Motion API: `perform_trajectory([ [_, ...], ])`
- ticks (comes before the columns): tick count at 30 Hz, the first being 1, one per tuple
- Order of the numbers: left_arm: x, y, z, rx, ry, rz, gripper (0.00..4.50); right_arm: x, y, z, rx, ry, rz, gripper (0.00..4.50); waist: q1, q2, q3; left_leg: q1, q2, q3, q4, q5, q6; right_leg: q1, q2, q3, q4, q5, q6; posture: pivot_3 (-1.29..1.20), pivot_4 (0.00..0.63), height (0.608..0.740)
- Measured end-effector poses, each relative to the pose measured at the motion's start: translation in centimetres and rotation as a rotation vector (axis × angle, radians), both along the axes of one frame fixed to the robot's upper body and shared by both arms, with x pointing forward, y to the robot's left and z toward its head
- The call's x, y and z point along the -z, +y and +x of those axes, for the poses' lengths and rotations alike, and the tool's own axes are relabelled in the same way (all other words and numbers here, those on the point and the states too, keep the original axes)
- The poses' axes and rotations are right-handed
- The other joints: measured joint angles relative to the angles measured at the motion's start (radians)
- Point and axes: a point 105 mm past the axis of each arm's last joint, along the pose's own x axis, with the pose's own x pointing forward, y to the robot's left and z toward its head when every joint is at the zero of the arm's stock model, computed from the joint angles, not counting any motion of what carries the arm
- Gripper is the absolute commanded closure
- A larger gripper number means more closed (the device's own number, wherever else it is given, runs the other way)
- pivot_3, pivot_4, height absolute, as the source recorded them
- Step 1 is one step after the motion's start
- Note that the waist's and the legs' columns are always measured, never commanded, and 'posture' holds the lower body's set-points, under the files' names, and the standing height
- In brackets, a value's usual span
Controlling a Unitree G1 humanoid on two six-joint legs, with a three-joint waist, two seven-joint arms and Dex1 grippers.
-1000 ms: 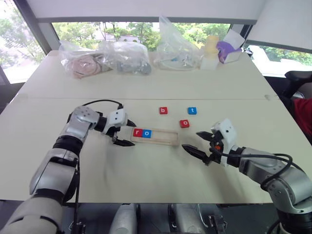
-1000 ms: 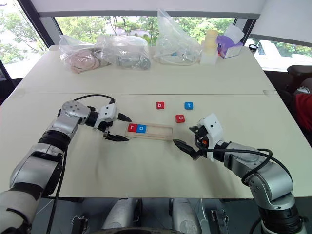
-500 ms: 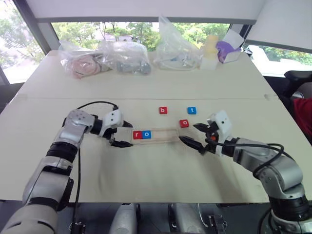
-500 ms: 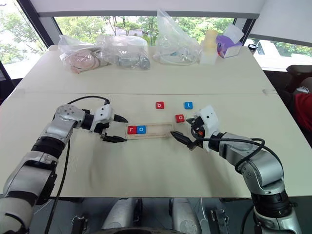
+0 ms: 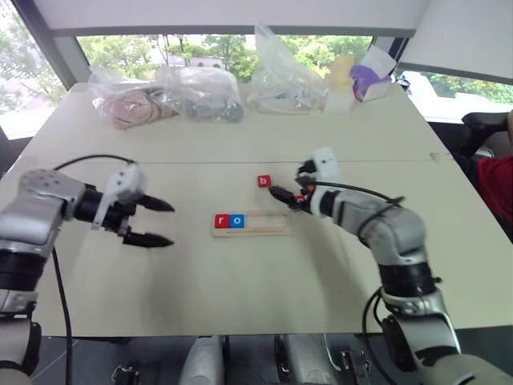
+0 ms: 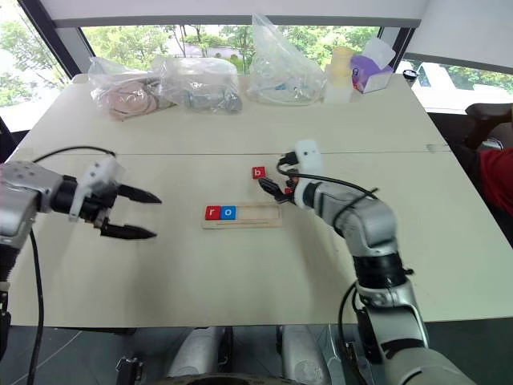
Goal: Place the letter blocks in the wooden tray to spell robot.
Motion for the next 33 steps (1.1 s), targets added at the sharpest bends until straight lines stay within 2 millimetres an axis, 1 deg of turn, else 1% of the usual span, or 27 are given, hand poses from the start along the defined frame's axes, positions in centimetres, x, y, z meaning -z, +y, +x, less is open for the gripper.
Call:
perform_trajectory([
  [2,-1.7,0.0,0.2,-0.078,-0.035,-0.084,0.02,0.6,1.3,1.3,0.011,-0.017,-0.023,0.00,-0.005,0.000,0.000,0.000,0.000,0.001,0.000,0.000,0.000,0.000,0.000,0.000,-0.001,0.000,0.000,0.00,0.150,0.735],
  [3,-2.2,-0.1,0.0,-0.102,-0.044,-0.113,0.02,0.9,1.7,1.9,0.024,-0.026,-0.038,0.00,-0.006,0.000,0.000,0.000,0.000,0.001,0.000,0.000,0.000,0.000,-0.001,0.001,-0.001,0.000,0.001,0.00,0.150,0.735],
  [4,-2.4,-0.2,-0.3,-0.119,-0.045,-0.126,0.02,1.1,2.1,2.4,0.036,-0.033,-0.041,0.00,-0.011,0.000,0.000,0.000,0.000,0.002,-0.002,0.000,0.000,-0.001,-0.001,0.001,-0.001,0.000,0.001,0.00,0.150,0.735],
  [6,-1.7,-0.4,-1.2,-0.146,-0.024,-0.135,0.02,1.6,2.7,3.3,0.061,-0.033,-0.058,0.00,-0.017,0.000,0.000,0.000,0.000,0.002,-0.004,0.000,0.000,-0.002,-0.001,0.001,-0.001,0.000,0.000,0.00,0.150,0.735],
  [9,-0.5,-0.7,-2.1,-0.182,0.014,-0.150,0.02,2.1,3.5,4.2,0.092,-0.026,-0.084,0.00,-0.024,0.000,0.000,0.000,0.000,0.001,-0.006,0.001,-0.002,-0.003,-0.001,0.001,0.000,0.000,0.000,0.00,0.150,0.735],
  [14,0.1,-0.7,-2.7,-0.237,-0.011,-0.144,0.02,2.2,5.2,5.0,0.136,0.008,-0.058,0.00,-0.031,0.000,0.000,0.001,0.000,0.001,-0.006,0.002,-0.004,-0.003,-0.003,0.001,0.001,0.001,-0.001,0.00,0.150,0.735],
  [17,0.5,-0.8,-2.6,-0.261,-0.023,-0.143,0.00,2.2,5.6,5.4,0.167,0.010,-0.065,0.87,-0.030,0.000,0.000,0.001,0.001,0.000,-0.006,0.002,-0.004,-0.003,-0.003,0.001,0.001,0.001,-0.002,0.00,0.150,0.735],
  [18,0.6,-0.7,-2.6,-0.268,-0.027,-0.145,0.00,2.3,5.8,5.4,0.169,0.006,-0.071,1.31,-0.031,0.000,0.000,0.001,0.001,0.000,-0.006,0.002,-0.004,-0.003,-0.003,0.001,0.001,0.001,-0.002,0.00,0.150,0.735],
  [21,0.6,-0.7,-2.4,-0.281,-0.049,-0.148,0.00,2.4,5.8,5.5,0.168,-0.018,-0.105,2.94,-0.031,0.000,0.000,0.001,0.000,0.001,-0.006,0.002,-0.004,-0.003,-0.003,0.001,0.000,0.001,-0.002,0.00,0.150,0.735],
  [22,0.5,-0.7,-2.3,-0.283,-0.065,-0.147,0.00,2.4,5.9,5.5,0.160,-0.034,-0.129,3.31,-0.031,0.000,0.000,0.001,0.000,0.001,-0.006,0.002,-0.004,-0.003,-0.003,0.001,0.000,0.001,-0.002,0.00,0.150,0.735],
  [27,0.5,-1.3,-1.9,-0.261,-0.085,-0.150,0.00,2.3,5.7,5.6,0.155,-0.077,-0.193,3.30,-0.030,0.000,0.000,0.001,0.000,0.001,-0.006,0.002,-0.004,-0.003,-0.003,0.001,0.000,0.001,-0.002,0.00,0.150,0.735],
  [30,0.5,-2.3,-1.5,-0.223,-0.089,-0.158,0.00,2.0,4.9,5.7,0.167,-0.101,-0.191,3.30,-0.027,0.000,0.000,0.001,0.000,0.000,-0.006,0.002,-0.004,-0.003,-0.003,0.001,0.000,0.001,-0.002,0.00,0.150,0.735],
  [32,0.7,-2.9,-1.5,-0.196,-0.079,-0.157,0.00,0.7,3.6,5.9,0.189,-0.135,-0.186,3.30,-0.027,0.000,0.000,-0.001,0.000,0.001,-0.006,0.002,-0.004,-0.004,-0.004,0.001,0.000,0.002,-0.002,0.00,0.150,0.735],
  [33,0.8,-3.3,-1.5,-0.178,-0.075,-0.158,0.00,-0.4,2.6,5.8,0.209,-0.164,-0.176,3.30,-0.025,0.000,0.000,-0.002,0.000,0.001,-0.006,0.002,-0.004,-0.005,-0.004,0.001,0.000,0.002,-0.002,0.00,0.150,0.735],
])
